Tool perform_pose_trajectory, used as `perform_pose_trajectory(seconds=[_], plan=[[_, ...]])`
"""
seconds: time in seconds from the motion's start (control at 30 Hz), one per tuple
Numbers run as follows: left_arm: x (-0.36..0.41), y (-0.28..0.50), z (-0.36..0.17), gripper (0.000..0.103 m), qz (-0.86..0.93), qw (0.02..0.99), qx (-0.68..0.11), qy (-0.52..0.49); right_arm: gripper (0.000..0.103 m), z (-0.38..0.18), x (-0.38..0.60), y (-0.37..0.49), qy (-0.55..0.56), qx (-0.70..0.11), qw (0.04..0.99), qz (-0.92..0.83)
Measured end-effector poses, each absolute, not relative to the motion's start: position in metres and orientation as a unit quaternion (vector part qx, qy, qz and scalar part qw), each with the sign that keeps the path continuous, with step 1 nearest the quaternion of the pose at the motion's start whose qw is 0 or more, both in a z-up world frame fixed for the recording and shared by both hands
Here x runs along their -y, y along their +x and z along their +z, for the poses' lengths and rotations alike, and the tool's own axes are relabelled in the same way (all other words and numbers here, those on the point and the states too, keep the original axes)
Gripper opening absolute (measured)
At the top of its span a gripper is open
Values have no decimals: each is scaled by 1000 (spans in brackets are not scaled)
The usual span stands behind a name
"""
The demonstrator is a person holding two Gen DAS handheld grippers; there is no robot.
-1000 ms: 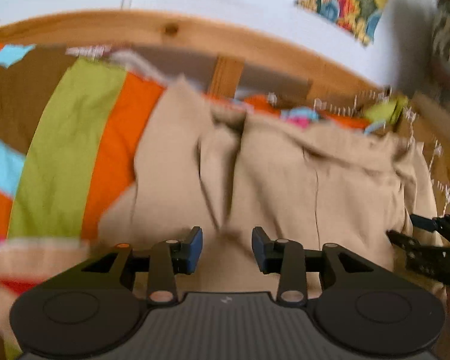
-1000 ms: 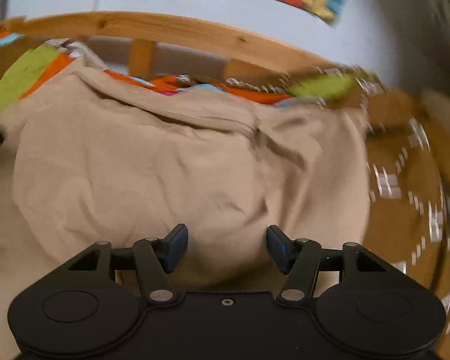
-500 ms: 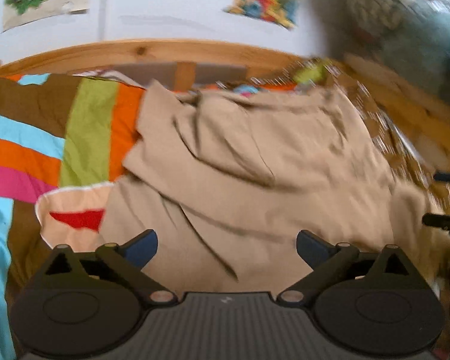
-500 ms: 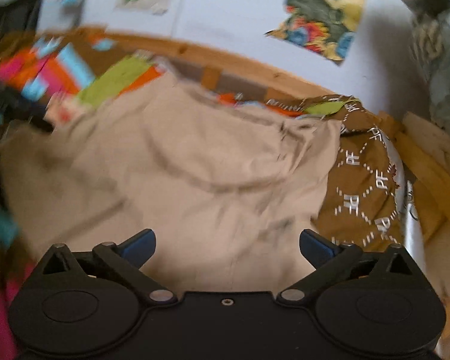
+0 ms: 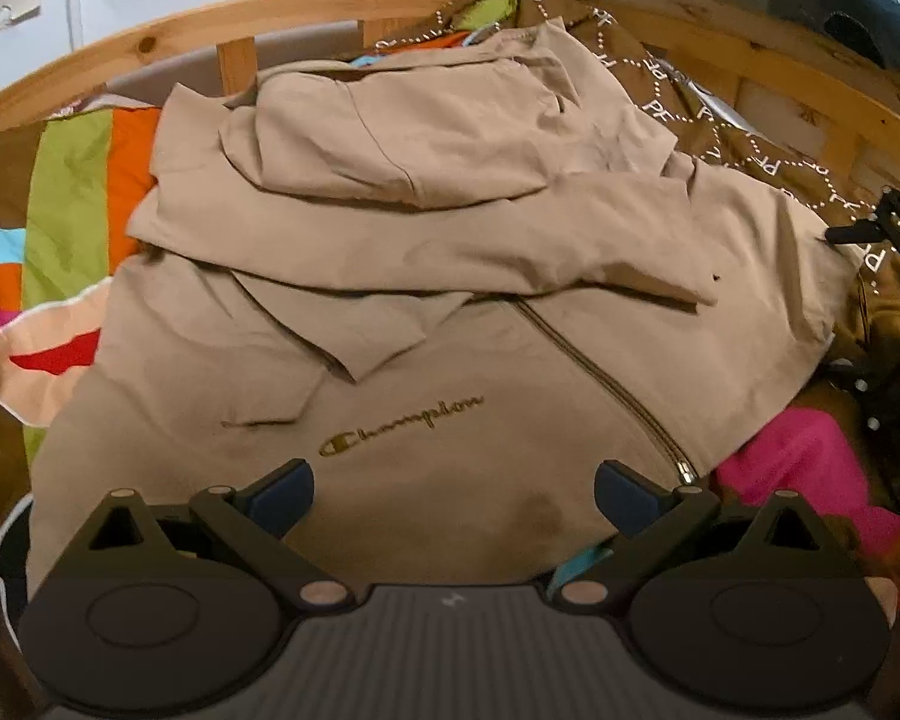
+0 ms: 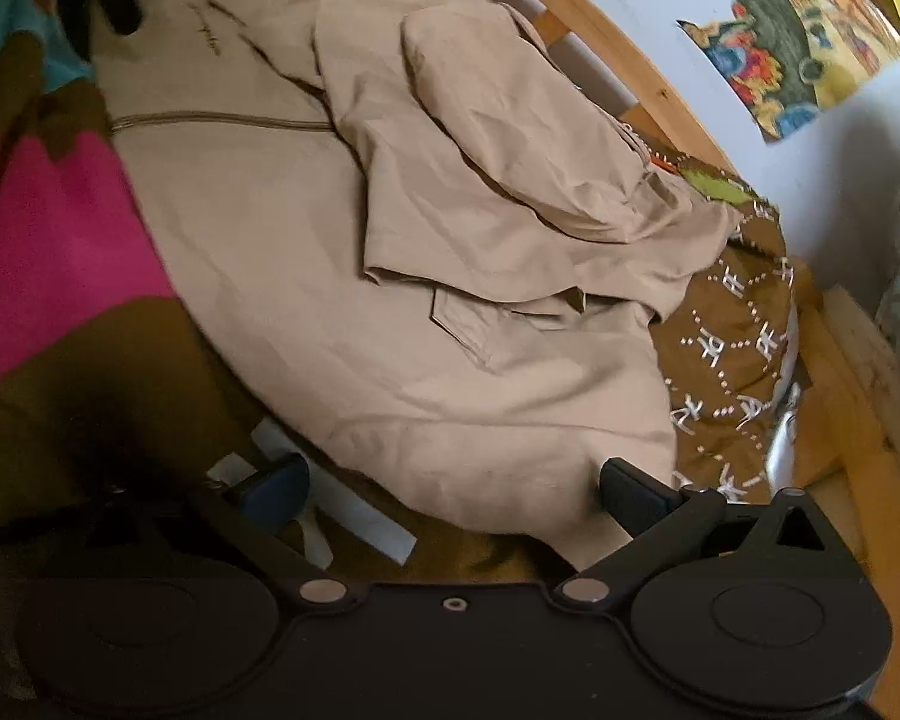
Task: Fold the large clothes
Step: 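Grasp the jacket's folded edge with the right tool and pull it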
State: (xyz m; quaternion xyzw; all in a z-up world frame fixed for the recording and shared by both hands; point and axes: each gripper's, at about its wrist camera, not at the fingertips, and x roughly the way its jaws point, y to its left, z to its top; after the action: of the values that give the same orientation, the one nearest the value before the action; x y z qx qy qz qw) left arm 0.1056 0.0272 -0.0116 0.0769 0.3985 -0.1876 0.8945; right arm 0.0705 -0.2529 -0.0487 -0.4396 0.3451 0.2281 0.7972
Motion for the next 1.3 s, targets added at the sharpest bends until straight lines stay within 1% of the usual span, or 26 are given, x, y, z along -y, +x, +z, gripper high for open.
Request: perform_pose_trajectory(seconds=[0.13,0.23,0.3,0.33,0.37,0.4,0.43,0.5,0.57,0.6,0.63,0.67,0.77,0.8,0.83,0.9,1.1,1.23,1.3], plan=[[-21,104,-11,102,-209,890,-397,80,102,-51,254,76,-420,-342,805,241],[-14,102,-7,102,-248,882,-394,70,101,-51,254,74,-428,-319,805,258],[-6,100,-5,102,-263,880,-390,73,92,-49,253,72,-429,-304,805,274],[-1,99,-4,102,-268,878,-388,79,78,-47,252,72,-422,-304,807,281],[3,99,-4,102,-273,877,-385,85,58,-45,251,73,-409,-304,812,285],[7,97,-3,102,-278,877,-382,91,47,-43,250,73,-400,-306,812,295],[11,96,-3,102,-281,877,-378,96,39,-43,248,72,-396,-309,809,305],[16,94,-3,102,-286,876,-373,103,35,-45,245,70,-402,-311,804,307],[20,93,-3,102,-288,876,-371,108,26,-41,246,74,-380,-319,813,305],[21,92,-3,102,-287,876,-371,112,23,-36,248,79,-354,-326,824,300],[22,92,-4,102,-286,876,-371,114,16,-28,250,87,-315,-332,840,291],[23,92,-4,102,-284,876,-371,116,12,-17,254,98,-267,-339,857,282],[23,92,-5,102,-278,877,-372,122,10,5,261,125,-160,-336,891,260],[25,92,-5,102,-274,877,-373,126,9,9,261,132,-143,-331,897,255],[25,92,-6,102,-271,877,-374,132,5,12,260,139,-123,-327,903,251],[26,92,-7,102,-261,878,-375,143,5,14,261,147,-100,-321,909,247],[25,97,-16,101,-226,875,-390,176,5,8,267,147,-88,-327,908,247],[20,105,-15,91,-202,878,-386,199,6,5,269,145,-89,-330,907,248],[13,110,-10,89,-202,880,-386,190,9,4,268,143,-100,-333,904,250]])
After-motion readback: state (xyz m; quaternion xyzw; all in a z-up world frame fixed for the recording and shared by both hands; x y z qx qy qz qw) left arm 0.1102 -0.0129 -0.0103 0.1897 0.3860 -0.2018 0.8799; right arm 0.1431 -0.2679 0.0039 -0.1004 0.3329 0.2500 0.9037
